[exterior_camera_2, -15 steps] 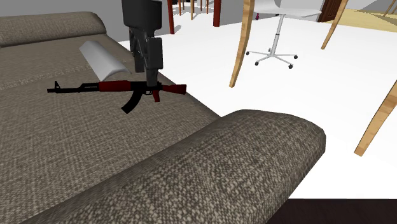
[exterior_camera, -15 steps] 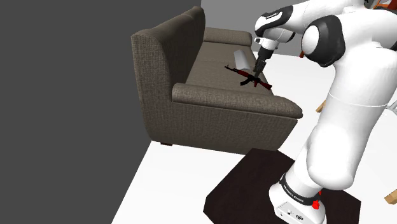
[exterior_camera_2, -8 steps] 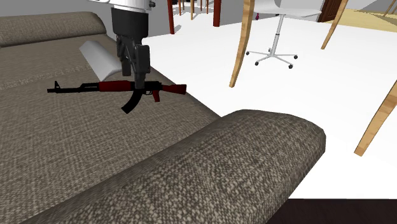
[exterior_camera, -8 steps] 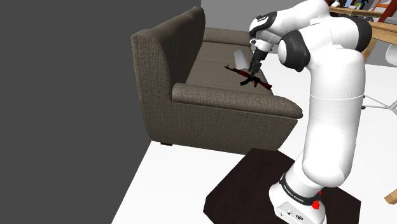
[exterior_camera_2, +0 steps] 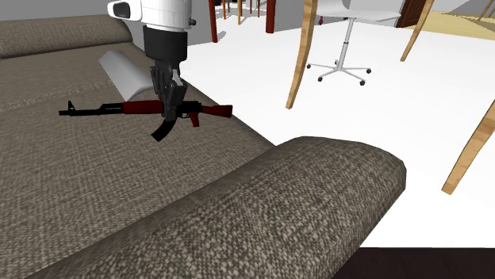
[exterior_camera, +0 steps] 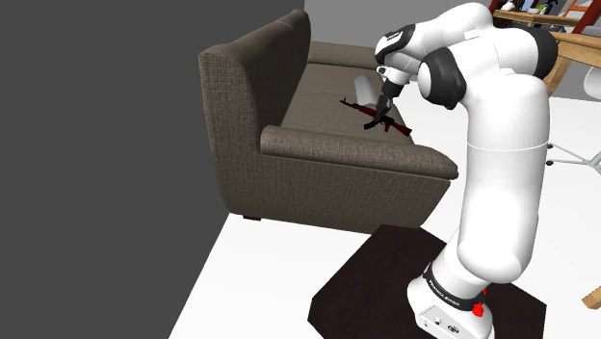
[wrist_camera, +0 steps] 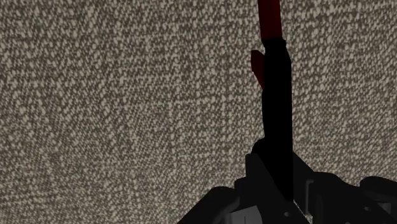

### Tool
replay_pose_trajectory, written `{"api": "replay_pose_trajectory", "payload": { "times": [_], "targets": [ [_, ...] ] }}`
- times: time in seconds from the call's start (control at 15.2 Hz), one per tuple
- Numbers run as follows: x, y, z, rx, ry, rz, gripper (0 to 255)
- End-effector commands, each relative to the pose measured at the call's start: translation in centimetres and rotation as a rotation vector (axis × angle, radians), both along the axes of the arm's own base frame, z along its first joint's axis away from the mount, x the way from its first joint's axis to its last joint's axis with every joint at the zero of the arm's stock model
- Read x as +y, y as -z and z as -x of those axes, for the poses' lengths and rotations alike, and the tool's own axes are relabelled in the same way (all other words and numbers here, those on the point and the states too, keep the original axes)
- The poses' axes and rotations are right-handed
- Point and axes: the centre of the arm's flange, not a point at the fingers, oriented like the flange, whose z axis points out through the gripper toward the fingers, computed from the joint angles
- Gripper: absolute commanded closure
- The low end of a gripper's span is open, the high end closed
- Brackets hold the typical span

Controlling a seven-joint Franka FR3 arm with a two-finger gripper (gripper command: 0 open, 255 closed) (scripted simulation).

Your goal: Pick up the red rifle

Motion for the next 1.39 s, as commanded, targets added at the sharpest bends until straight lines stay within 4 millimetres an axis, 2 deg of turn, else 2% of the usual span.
{"api": "replay_pose_trajectory", "payload": {
  "times": [0.0, 0.4, 1.32],
  "targets": [
    [0.0, 0.0, 0.0, 0.0, 0.0, 0.0, 255],
    [0.0, 0.0, 0.0, 0.0, 0.0, 0.0, 255],
    [0.0, -7.4, 0.0, 0.0, 0.0, 0.0, 255]
  ]
}}
